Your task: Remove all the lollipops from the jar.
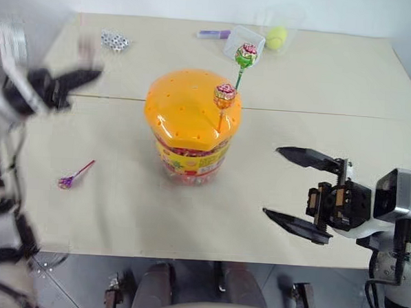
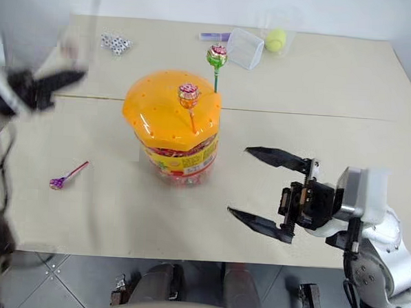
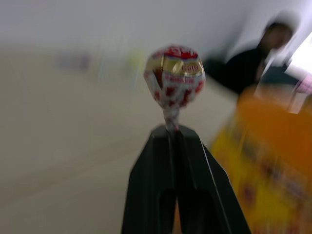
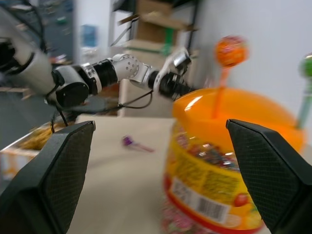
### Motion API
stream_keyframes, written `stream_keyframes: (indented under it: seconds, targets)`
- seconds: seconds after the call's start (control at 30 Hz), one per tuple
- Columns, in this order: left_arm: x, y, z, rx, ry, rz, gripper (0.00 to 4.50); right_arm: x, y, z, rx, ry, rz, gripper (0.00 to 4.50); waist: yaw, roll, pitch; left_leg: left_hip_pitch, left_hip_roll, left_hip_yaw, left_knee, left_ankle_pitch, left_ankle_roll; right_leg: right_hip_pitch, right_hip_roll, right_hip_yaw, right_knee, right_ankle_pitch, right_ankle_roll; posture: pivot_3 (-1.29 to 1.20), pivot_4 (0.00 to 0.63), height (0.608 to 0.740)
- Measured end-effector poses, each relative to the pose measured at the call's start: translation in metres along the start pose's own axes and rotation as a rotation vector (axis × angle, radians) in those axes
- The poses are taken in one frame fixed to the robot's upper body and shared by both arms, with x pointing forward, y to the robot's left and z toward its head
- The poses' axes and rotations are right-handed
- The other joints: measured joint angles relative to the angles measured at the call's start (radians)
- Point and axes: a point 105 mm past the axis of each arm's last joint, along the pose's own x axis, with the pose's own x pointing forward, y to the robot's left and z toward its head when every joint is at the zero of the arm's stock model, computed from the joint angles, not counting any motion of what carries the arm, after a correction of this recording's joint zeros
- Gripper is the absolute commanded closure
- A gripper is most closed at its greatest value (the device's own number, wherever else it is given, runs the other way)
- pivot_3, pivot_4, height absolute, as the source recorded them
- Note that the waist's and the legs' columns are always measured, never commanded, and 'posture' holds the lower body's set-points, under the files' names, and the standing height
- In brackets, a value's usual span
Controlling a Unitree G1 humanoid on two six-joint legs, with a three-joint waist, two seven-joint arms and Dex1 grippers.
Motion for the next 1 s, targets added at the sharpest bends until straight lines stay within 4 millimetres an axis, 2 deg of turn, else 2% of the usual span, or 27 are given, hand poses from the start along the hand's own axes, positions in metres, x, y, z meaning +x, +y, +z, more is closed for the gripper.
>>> stream_keyframes:
  seconds: [0.07,0.1,0.17,0.27,0.4,0.5,0.6,0.67,0.77,0.83,0.97,1.0]
  targets:
    - [-0.02,-0.004,-0.042,-0.055,0.117,0.067,4.48,-0.003,-0.003,-0.007,0.018,0.013,0.032,0.0,0.01,-0.002,0.0,-0.002,0.0,-0.005,0.001,-0.001,0.002,0.001,-0.003,-0.004,-0.003,0.0,-0.001,0.0,0.15,0.74]
    - [-0.024,-0.009,-0.053,-0.074,0.141,0.077,4.48,-0.005,-0.004,-0.011,0.031,0.021,0.035,0.0,0.024,-0.003,0.0,-0.002,-0.002,-0.007,0.001,-0.003,0.004,0.001,-0.005,-0.005,-0.004,-0.001,-0.002,0.0,0.15,0.74]
    - [-0.033,-0.023,-0.064,-0.085,0.156,0.088,4.48,-0.007,-0.006,-0.016,0.034,0.039,0.049,0.0,0.043,-0.003,0.0,-0.003,-0.006,-0.01,0.0,-0.003,0.004,0.002,-0.01,-0.009,-0.005,-0.002,-0.003,0.0,0.15,0.74]
    - [-0.034,-0.039,-0.079,-0.087,0.189,0.084,4.48,-0.011,-0.006,-0.022,0.03,0.068,0.06,0.0,0.058,-0.002,0.001,-0.003,-0.009,-0.011,0.0,-0.002,0.005,0.004,-0.013,-0.01,-0.007,-0.002,-0.004,0.0,0.15,0.74]
    - [-0.027,-0.043,-0.099,-0.112,0.233,0.088,3.54,-0.016,-0.005,-0.029,0.042,0.098,0.052,0.0,0.051,-0.001,0.001,-0.001,-0.008,-0.011,-0.001,-0.002,0.005,0.006,-0.013,-0.012,-0.008,-0.003,-0.005,0.0,0.15,0.74]
    - [-0.026,-0.041,-0.099,-0.082,0.24,0.097,2.64,-0.016,-0.005,-0.029,0.043,0.099,0.043,0.0,0.047,-0.001,0.001,0.0,-0.008,-0.01,-0.003,-0.001,0.005,0.005,-0.013,-0.012,-0.008,-0.003,-0.005,0.0,0.15,0.74]
    - [-0.026,-0.036,-0.093,-0.032,0.213,0.084,1.83,-0.018,-0.006,-0.03,0.051,0.104,0.017,0.0,0.043,-0.001,0.001,0.0,-0.009,-0.009,-0.006,-0.001,0.005,0.003,-0.013,-0.012,-0.008,-0.003,-0.005,0.0,0.15,0.74]
    - [-0.025,-0.035,-0.078,0.04,0.133,0.025,1.21,-0.019,-0.01,-0.03,0.057,0.105,-0.022,0.0,0.042,-0.001,0.001,-0.001,-0.009,-0.009,-0.007,-0.001,0.004,0.002,-0.013,-0.013,-0.007,-0.003,-0.005,0.0,0.15,0.74]
    - [-0.034,-0.042,-0.043,0.125,-0.031,-0.08,1.21,-0.017,-0.026,-0.02,0.053,0.057,-0.124,0.0,0.034,-0.001,0.001,-0.001,-0.008,-0.009,-0.006,0.0,0.002,0.002,-0.013,-0.015,-0.007,-0.003,-0.005,0.0,0.15,0.74]
    - [-0.041,-0.05,-0.016,0.132,-0.166,-0.167,1.21,-0.01,-0.045,-0.01,0.054,0.001,-0.211,0.0,0.026,0.0,0.001,-0.001,-0.008,-0.008,-0.006,0.001,0.003,0.002,-0.014,-0.016,-0.007,-0.003,-0.005,0.0,0.15,0.74]
    - [-0.041,-0.073,0.036,0.166,-0.394,-0.328,1.21,0.005,-0.085,0.013,0.033,-0.085,-0.336,0.0,0.025,0.0,0.001,-0.001,-0.008,-0.009,-0.004,0.001,0.003,0.001,-0.014,-0.018,-0.003,-0.003,-0.005,0.0,0.15,0.74]
    - [-0.041,-0.078,0.043,0.185,-0.435,-0.348,1.21,0.01,-0.091,0.016,0.032,-0.09,-0.347,0.0,0.024,0.0,0.001,-0.001,-0.008,-0.009,-0.004,0.001,0.003,0.001,-0.014,-0.019,-0.003,-0.002,-0.005,0.0,0.15,0.74]
